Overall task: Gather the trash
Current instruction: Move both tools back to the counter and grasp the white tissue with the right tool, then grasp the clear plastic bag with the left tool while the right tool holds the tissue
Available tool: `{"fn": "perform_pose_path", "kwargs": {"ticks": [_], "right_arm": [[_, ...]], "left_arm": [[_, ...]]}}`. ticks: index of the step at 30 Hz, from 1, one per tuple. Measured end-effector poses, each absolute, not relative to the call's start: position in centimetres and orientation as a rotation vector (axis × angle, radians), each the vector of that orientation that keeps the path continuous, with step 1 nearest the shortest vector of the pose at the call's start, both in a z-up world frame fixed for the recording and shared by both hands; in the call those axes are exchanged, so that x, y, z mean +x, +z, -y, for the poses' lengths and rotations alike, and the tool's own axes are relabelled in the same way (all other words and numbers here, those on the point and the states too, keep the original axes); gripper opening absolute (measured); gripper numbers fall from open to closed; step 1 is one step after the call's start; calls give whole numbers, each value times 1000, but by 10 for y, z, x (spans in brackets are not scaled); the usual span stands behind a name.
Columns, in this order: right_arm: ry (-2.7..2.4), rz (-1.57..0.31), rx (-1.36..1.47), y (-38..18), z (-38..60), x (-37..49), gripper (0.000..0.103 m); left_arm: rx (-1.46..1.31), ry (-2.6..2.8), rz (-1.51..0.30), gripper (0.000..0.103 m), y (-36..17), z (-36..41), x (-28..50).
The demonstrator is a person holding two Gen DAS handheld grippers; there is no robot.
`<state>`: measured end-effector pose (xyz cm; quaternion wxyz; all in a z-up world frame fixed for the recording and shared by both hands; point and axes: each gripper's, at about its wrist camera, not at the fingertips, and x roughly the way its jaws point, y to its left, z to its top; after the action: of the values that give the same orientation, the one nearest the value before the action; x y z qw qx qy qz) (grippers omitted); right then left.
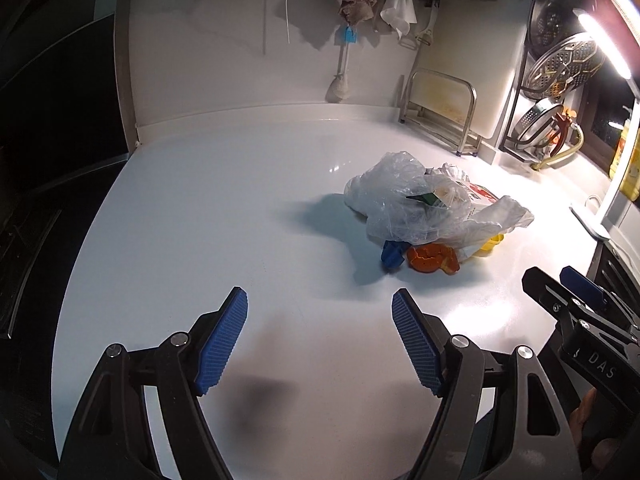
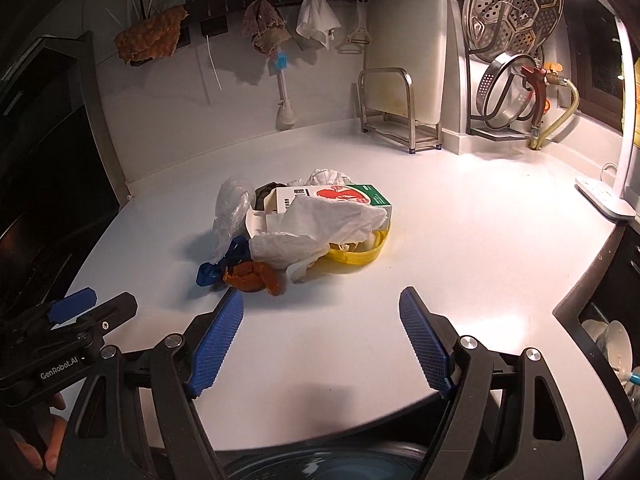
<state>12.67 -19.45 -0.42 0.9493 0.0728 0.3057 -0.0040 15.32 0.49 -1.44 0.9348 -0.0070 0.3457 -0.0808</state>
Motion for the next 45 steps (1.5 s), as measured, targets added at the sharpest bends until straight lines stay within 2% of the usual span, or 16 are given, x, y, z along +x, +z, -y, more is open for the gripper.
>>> {"fn": "perform_pose_path", "kwargs": {"ticks": [19, 20, 22, 26, 28, 31, 45], "right_arm": [[-31, -690, 147, -16, 180, 203, 76], [-28, -689, 145, -16, 179, 204, 75], [-21, -695, 137, -17, 177, 205, 53], [-7, -706, 128, -19, 174, 203, 33], [-1, -697, 131, -18, 176, 199, 18], [15, -683, 132, -14, 178, 191, 14], [-9, -624, 183, -4, 218, 133, 13]], "left_arm": [[3, -170, -705, 76, -16, -6, 169], [4, -170, -706, 76, -16, -6, 169], [5, -172, -708, 76, -16, -6, 169], [4, -178, -711, 76, -16, -4, 170], [6, -177, -708, 76, -15, -2, 170], [6, -178, -707, 76, -12, 0, 171], [-2, -226, -724, 80, -4, 35, 188]]}}
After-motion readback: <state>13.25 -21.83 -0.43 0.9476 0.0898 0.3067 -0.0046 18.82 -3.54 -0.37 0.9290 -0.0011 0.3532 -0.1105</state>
